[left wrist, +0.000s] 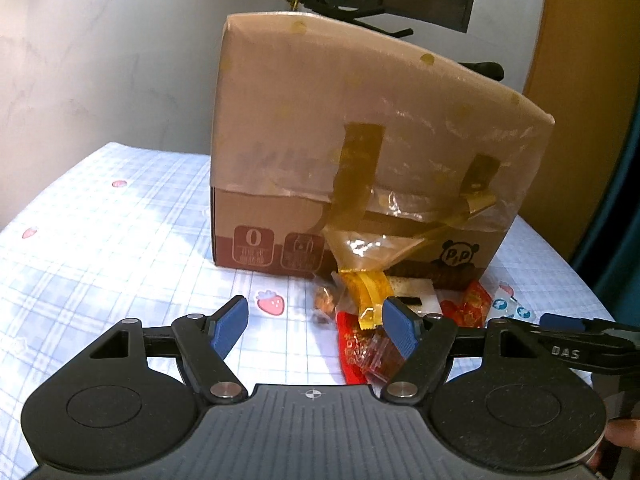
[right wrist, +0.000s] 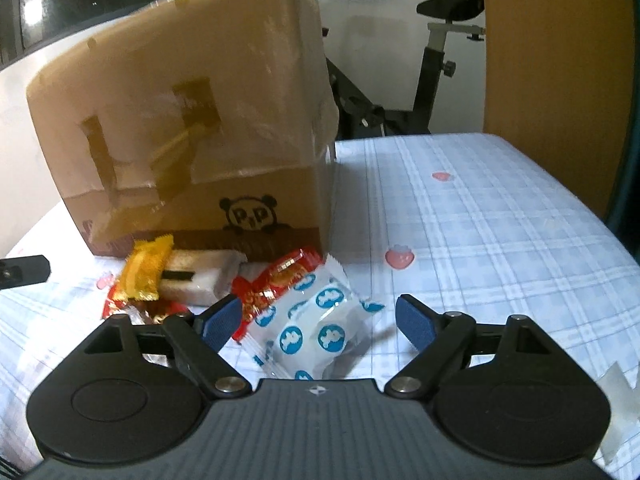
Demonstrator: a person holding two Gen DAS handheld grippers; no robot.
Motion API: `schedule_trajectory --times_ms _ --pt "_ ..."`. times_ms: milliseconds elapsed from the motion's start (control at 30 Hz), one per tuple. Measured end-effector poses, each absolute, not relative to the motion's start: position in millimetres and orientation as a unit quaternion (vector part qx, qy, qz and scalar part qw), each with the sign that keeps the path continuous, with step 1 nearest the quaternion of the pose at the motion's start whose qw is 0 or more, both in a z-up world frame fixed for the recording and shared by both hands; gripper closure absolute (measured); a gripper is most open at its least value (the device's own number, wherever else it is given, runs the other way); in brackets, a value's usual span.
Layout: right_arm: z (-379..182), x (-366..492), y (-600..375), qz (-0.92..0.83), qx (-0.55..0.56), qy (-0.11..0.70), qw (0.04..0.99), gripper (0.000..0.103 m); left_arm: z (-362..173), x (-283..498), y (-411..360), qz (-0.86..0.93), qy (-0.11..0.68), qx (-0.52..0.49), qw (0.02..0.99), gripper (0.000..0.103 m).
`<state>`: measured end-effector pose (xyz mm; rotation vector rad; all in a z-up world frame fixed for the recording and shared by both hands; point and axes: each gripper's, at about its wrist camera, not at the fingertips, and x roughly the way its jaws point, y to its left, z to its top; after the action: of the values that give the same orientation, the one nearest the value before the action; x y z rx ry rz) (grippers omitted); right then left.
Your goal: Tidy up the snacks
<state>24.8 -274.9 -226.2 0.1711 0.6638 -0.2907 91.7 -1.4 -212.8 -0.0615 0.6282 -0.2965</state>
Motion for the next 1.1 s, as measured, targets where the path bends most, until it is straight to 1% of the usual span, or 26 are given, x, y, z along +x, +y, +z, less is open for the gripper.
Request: schedule_trajectory --times_ms 67,100,167,233,267,333,367,500,800,833,900,1067,1100 --pt "-232 28 -276 -0.149 0.079 0.329 0.929 0.025 -215 92 -3 -0.147 0.311 -0.03 0.939 0.027" --pt "-235 29 -277 -0.153 0.079 0.329 0.929 0.029 -216 91 -4 -0.149 0.312 -0.029 0.938 0.027" --pt "-238 29 -278 -0.152 0.085 0.326 0.929 0.03 -219 90 -6 -0.157 0.315 -0.027 0.936 0.027" --pt "-238 28 -279 -0.15 0.086 0.32 0.932 0.035 -223 88 -10 -0.168 0.323 -0.026 0.931 0.027" --pt "-237 27 -278 -0.147 0.086 0.317 0.933 0.039 -225 88 -13 -0.174 0.327 -0.024 0.929 0.027" --pt "-238 25 -278 -0.141 0.088 0.315 0.934 0.042 -230 86 -20 -0.185 0.336 -0.015 0.923 0.027" --pt "-238 24 -277 -0.138 0.09 0.315 0.935 0.046 -232 86 -23 -0.188 0.339 -0.01 0.922 0.027" --pt "-238 22 -272 -0.127 0.083 0.313 0.938 0.047 -236 85 -29 -0.194 0.345 0.0 0.918 0.027" --pt "-239 19 -275 -0.115 0.095 0.309 0.939 0.048 -241 91 -23 -0.185 0.36 -0.014 0.914 0.028" --pt "-239 19 -275 -0.113 0.095 0.308 0.94 0.048 -241 91 -24 -0.187 0.359 -0.014 0.914 0.029" --pt "-239 19 -275 -0.112 0.093 0.308 0.94 0.048 -240 90 -25 -0.193 0.358 -0.015 0.914 0.035" --pt "-239 20 -273 -0.11 0.09 0.307 0.941 0.048 -241 90 -30 -0.214 0.36 -0.021 0.908 0.051" --pt "-239 19 -273 -0.11 0.09 0.307 0.941 0.048 -241 90 -30 -0.219 0.362 -0.024 0.906 0.053"
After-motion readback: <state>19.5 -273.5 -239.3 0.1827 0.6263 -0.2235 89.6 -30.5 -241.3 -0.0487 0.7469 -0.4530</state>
